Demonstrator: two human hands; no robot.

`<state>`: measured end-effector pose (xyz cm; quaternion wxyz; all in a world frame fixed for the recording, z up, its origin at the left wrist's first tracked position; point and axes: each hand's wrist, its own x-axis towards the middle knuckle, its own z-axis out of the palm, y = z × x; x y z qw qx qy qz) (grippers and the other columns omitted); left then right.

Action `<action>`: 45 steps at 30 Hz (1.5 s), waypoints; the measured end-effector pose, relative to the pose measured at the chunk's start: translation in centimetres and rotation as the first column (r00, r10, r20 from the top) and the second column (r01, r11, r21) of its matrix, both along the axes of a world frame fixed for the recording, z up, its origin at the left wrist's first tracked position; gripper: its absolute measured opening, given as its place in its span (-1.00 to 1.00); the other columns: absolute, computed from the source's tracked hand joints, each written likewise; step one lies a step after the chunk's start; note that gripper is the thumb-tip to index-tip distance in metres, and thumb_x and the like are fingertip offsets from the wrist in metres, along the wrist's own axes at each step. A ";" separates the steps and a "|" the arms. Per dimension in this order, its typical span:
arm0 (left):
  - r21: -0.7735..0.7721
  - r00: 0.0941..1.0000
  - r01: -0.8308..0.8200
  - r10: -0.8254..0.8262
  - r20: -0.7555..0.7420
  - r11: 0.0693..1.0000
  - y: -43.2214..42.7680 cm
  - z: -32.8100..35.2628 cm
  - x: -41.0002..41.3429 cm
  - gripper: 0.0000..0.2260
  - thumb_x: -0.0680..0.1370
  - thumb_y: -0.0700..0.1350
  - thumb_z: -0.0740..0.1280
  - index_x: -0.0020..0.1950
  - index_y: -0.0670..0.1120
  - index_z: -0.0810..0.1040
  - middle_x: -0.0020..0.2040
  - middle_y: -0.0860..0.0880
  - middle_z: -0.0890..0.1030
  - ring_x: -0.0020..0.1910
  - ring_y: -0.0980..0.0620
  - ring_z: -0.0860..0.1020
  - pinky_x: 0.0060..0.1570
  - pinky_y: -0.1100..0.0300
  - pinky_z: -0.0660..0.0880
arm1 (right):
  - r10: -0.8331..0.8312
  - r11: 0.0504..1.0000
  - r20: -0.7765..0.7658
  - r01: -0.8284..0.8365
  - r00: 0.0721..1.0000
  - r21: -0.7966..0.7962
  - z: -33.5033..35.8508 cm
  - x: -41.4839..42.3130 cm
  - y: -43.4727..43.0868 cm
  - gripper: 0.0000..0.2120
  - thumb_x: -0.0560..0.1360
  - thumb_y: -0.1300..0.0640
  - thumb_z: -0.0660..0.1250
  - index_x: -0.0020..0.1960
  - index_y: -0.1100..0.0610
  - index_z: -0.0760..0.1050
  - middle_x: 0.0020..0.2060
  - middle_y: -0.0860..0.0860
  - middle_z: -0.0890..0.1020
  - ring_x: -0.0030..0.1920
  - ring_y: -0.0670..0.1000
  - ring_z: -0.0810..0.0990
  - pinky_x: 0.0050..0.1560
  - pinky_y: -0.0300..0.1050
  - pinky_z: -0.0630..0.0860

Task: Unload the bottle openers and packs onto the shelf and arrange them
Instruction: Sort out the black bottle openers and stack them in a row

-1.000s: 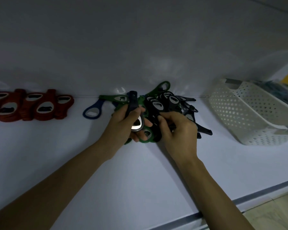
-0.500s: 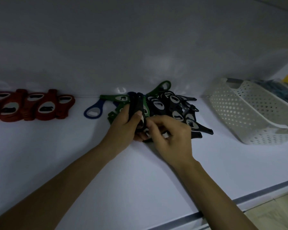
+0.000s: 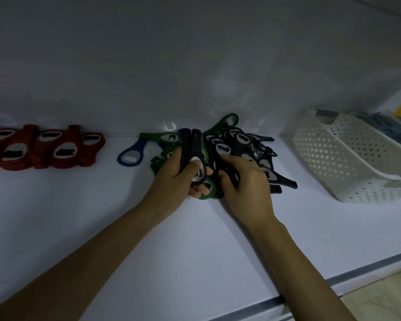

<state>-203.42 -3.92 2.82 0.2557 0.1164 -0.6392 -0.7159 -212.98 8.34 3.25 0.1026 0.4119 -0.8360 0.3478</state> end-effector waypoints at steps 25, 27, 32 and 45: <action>0.038 0.991 -0.112 0.114 -0.069 0.993 0.1 0.1 0.3 -0.89 0.59 -0.17 0.25 0.08 -0.01 0.50 -0.25 0.00 0.63 -0.45 0.02 0.58 -0.50 0.28 0.47 | 0.013 0.787 0.165 0.092 0.986 -0.611 1.0 0.5 -0.1 -0.83 0.63 0.19 0.13 0.09 0.10 0.49 -0.24 -0.24 0.60 -0.24 -0.10 0.62 -0.20 -0.15 0.55; 0.019 0.982 -0.163 0.164 -0.095 0.986 0.0 0.1 0.4 -0.90 0.59 -0.17 0.25 0.06 0.00 0.49 -0.29 0.03 0.62 -0.49 0.07 0.55 -0.54 0.30 0.43 | -0.030 0.753 0.159 0.127 0.987 -0.646 1.2 0.4 0.1 -0.82 0.64 0.21 0.11 0.07 0.14 0.49 -0.21 -0.28 0.58 -0.20 -0.22 0.57 -0.17 -0.34 0.47; -0.136 0.989 -0.136 0.125 -0.083 0.981 0.5 0.1 0.9 -0.93 0.60 -0.10 0.23 0.04 0.03 0.48 -0.32 0.10 0.58 -0.50 0.13 0.51 -0.54 0.36 0.39 | 0.117 0.790 0.270 0.075 0.956 -0.609 1.3 0.4 0.1 -0.81 0.64 0.22 0.12 0.05 0.10 0.52 -0.17 -0.08 0.58 -0.16 -0.10 0.55 -0.13 -0.16 0.51; -0.225 0.986 -0.165 0.151 -0.077 0.960 1.0 0.7 1.2 -0.80 0.51 -0.13 0.37 0.12 0.02 0.52 -0.18 0.05 0.64 -0.38 0.14 0.63 -0.54 0.38 0.43 | 0.019 0.938 0.232 0.063 0.973 -0.341 0.4 0.2 0.1 -0.90 0.56 0.18 0.28 0.06 0.10 0.51 -0.09 -0.06 0.61 -0.08 -0.07 0.59 -0.08 -0.08 0.55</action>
